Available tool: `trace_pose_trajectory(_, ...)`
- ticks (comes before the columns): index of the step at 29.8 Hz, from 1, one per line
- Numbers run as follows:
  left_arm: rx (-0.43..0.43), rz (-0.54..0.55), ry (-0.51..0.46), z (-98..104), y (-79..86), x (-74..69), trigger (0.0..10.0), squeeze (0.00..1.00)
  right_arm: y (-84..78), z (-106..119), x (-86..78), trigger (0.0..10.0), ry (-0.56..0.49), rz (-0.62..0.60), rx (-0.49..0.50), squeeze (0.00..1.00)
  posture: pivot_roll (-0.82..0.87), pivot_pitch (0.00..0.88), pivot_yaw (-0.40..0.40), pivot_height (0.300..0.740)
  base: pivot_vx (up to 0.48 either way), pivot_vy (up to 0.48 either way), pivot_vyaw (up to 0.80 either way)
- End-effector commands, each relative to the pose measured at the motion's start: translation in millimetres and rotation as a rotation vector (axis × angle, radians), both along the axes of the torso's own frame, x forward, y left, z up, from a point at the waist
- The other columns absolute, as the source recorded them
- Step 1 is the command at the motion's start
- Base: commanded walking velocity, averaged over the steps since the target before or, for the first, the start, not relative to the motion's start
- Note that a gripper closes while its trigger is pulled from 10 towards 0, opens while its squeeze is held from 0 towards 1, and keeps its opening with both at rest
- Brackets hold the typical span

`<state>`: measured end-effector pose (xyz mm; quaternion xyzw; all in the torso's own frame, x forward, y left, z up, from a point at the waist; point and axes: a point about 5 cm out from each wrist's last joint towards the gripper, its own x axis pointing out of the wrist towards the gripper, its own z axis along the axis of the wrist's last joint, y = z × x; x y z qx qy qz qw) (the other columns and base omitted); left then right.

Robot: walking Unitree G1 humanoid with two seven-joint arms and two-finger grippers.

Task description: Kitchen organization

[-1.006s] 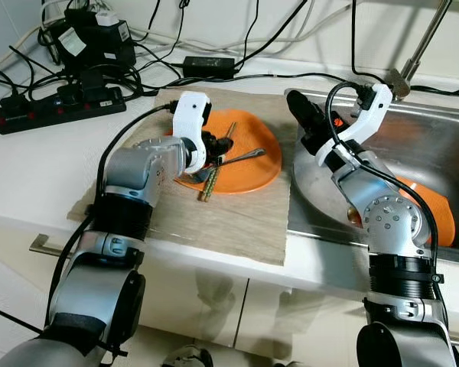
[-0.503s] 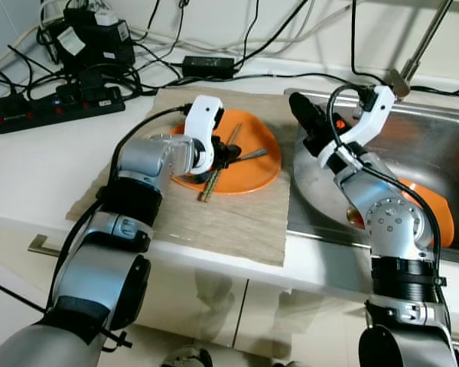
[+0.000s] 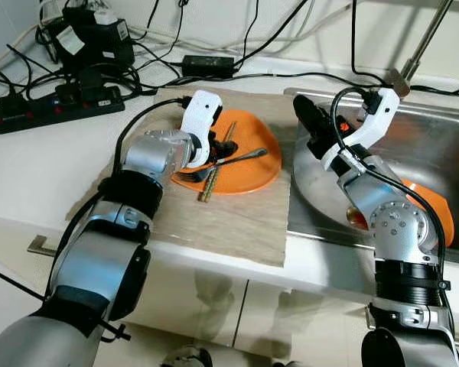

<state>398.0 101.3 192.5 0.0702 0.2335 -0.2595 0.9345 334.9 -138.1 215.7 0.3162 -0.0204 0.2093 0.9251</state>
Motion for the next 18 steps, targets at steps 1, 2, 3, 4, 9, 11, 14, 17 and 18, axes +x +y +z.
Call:
trace_pose_trajectory(1,0.005,0.003,0.005,1.4,0.0,1.6,10.0,0.0,-2.9,0.4,-0.6,10.0,0.003,-0.012,-0.012,0.0,-0.08,0.014,-0.002,0.74,0.0,0.0,0.0)
trace_pose_trajectory(2,0.003,0.002,0.013,0.3,-0.1,1.6,10.0,0.0,-2.5,0.6,-0.3,10.0,0.002,-0.012,-0.012,0.0,-0.08,0.014,-0.003,0.74,0.0,0.0,0.0)
trace_pose_trajectory(3,-0.001,-0.001,0.02,-0.4,-0.3,1.7,10.0,0.0,-2.2,0.7,-0.1,10.0,0.002,-0.011,-0.013,0.0,-0.08,0.016,-0.002,0.74,0.0,0.0,0.0)
trace_pose_trajectory(4,-0.001,-0.001,0.02,-0.4,-0.3,1.7,10.0,0.0,-2.2,0.7,-0.1,10.0,0.002,-0.011,-0.013,0.0,-0.08,0.016,-0.002,0.74,0.0,0.0,0.0)
trace_pose_trajectory(9,0.024,-0.012,0.034,-5.5,0.7,2.2,10.0,0.0,-1.3,0.1,0.1,10.0,0.004,-0.014,-0.012,0.0,-0.08,0.017,0.002,0.74,0.0,0.0,0.0)
trace_pose_trajectory(11,0.03,-0.007,0.024,-5.6,1.4,2.9,0.0,0.0,-1.7,-0.2,-0.1,10.0,0.005,-0.016,-0.011,0.0,-0.08,0.017,0.002,0.74,0.0,0.0,0.0)
trace_pose_trajectory(14,0.031,-0.005,0.009,-5.6,1.0,4.1,0.0,0.0,-2.6,-1.0,-0.6,10.0,0.007,-0.021,-0.012,0.0,-0.08,0.019,0.004,0.74,0.0,0.0,0.0)
trace_pose_trajectory(17,0.037,0.003,-0.004,-5.9,1.1,5.1,0.0,0.0,-3.9,-1.1,-1.1,10.0,0.008,-0.027,-0.013,0.0,-0.08,0.019,0.005,0.74,0.0,0.0,0.0)
trace_pose_trajectory(18,0.037,0.006,-0.006,-6.0,1.6,5.4,0.0,0.0,-4.4,-1.1,-1.3,10.0,0.009,-0.029,-0.013,0.0,-0.08,0.02,0.006,0.74,0.0,0.0,0.0)
